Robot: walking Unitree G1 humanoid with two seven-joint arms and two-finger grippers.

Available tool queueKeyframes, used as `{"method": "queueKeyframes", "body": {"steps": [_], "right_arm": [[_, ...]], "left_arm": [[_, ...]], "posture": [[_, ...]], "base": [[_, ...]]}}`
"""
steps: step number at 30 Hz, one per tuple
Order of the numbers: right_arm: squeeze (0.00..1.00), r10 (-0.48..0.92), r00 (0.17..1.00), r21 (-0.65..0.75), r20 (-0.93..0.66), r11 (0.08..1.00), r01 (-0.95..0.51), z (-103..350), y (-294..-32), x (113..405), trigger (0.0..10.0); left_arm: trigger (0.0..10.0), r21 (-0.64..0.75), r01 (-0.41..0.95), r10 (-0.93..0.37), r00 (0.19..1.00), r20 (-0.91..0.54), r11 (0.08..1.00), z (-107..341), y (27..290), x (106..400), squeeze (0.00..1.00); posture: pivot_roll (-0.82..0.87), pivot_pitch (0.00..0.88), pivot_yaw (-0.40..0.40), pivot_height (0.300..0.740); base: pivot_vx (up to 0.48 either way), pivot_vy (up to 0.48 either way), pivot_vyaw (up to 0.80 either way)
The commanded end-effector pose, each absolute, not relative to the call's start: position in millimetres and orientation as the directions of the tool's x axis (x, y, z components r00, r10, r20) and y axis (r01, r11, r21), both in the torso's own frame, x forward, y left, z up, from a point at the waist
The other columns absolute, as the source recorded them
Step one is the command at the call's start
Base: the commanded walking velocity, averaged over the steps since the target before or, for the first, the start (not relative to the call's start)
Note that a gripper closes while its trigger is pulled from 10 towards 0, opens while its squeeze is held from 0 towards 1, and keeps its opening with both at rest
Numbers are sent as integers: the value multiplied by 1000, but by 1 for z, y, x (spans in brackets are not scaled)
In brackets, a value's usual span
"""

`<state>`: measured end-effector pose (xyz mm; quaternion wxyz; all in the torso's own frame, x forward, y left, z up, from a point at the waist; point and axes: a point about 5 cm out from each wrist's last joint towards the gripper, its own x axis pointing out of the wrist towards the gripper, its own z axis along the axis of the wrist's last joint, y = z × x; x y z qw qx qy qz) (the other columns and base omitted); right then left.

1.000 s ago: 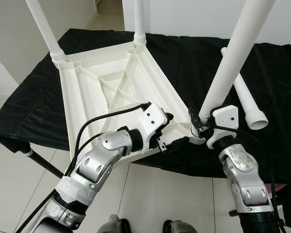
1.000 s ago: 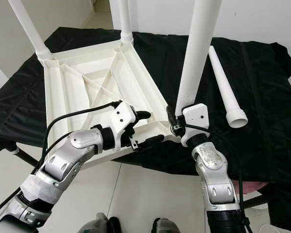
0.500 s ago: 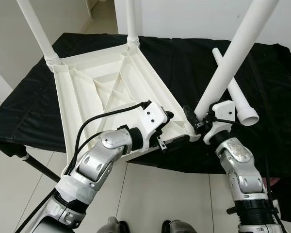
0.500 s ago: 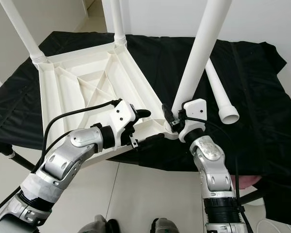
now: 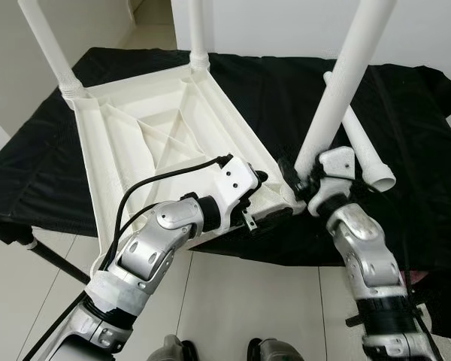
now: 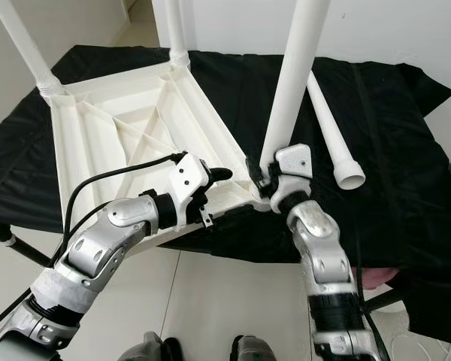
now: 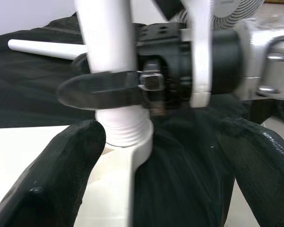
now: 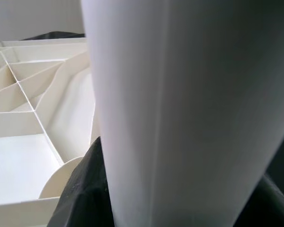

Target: Building children table

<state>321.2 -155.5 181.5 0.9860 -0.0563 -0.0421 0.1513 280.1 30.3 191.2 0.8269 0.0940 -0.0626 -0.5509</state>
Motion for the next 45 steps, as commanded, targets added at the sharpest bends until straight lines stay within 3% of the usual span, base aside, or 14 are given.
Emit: {"method": "queueKeyframes", "body": {"steps": [1,10,15,19,29,37,45], "right_arm": [[0,274,956,-96,-101,954,-283,149,-157,321,10000],[0,293,953,-150,-83,941,-302,151,-153,321,10000],[0,213,975,-122,-67,968,-220,143,-155,317,10000],[0,28,999,-65,-33,997,-30,140,-155,315,10000],[0,-208,978,34,2,978,208,145,-140,308,10000],[0,-317,946,51,65,948,314,154,-148,308,10000],[0,-360,933,70,29,931,357,148,-151,305,10000]], "left_arm": [[10000,233,902,-926,377,-15,364,191,32,281,0],[10000,235,901,-926,377,-10,364,192,31,281,0],[10000,236,897,-923,385,-5,373,193,32,281,0],[10000,230,902,-927,375,-5,364,191,30,278,0],[10000,221,914,-936,351,-4,342,188,24,273,0],[10000,217,920,-942,335,-4,326,186,21,270,0],[10000,213,924,-945,327,-4,319,184,20,268,0]], "posture": [[-99,116,68,740],[-95,109,58,740],[-95,109,58,740],[-93,100,51,740],[-99,64,33,740],[-100,52,25,740],[-99,45,22,740]], "base": [[0,0,0],[0,0,0],[0,0,0],[0,0,0],[0,0,0],[0,0,0],[0,0,0]]}}
